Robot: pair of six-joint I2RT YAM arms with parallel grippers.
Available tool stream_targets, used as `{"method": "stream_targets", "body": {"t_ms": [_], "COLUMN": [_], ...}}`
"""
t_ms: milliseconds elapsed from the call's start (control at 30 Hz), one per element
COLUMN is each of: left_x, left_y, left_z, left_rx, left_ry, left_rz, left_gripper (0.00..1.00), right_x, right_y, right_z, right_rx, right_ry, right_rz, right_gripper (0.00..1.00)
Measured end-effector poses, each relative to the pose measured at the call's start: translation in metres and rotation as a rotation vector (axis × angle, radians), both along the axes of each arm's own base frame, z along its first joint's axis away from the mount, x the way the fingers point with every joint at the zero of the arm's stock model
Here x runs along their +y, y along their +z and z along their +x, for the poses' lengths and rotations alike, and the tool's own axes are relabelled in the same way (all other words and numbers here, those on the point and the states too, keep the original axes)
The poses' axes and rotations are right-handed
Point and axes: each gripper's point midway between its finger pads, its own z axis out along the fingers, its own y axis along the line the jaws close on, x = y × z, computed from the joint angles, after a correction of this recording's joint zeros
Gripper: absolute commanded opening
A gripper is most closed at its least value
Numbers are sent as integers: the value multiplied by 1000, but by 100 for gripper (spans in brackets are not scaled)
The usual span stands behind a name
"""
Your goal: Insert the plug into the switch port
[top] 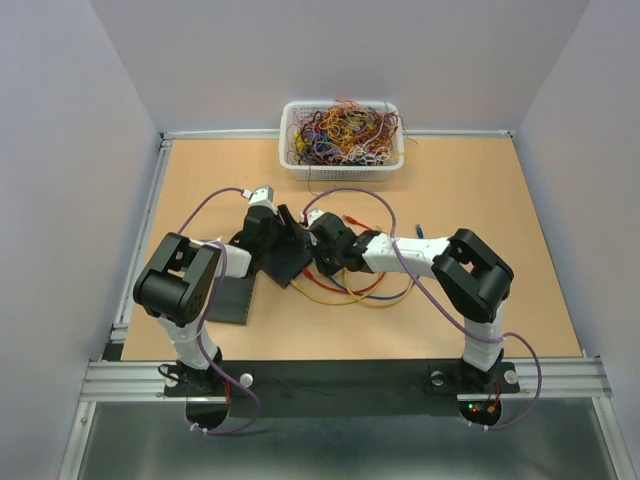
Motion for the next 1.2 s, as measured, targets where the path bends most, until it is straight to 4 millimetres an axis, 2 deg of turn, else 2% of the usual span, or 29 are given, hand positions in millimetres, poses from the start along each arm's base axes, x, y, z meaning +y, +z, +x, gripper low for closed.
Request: {"method": "stream_targets", "body": {"t_ms": [633,1200], "left_x": [-2,-1], "left_y": [0,0], "left_z": [2,3], "left_rx": [-3,-6], "left_ry": [-6,-9], "left_rz": [-3,-2], "left_gripper": [64,64], "right_x": [-1,2], "right_y": [6,4], "right_z": [5,10], "right_rx": [-111,-123], "right_ry": [112,131], "right_rz": [-105,-128], "right_gripper": [0,0]}}
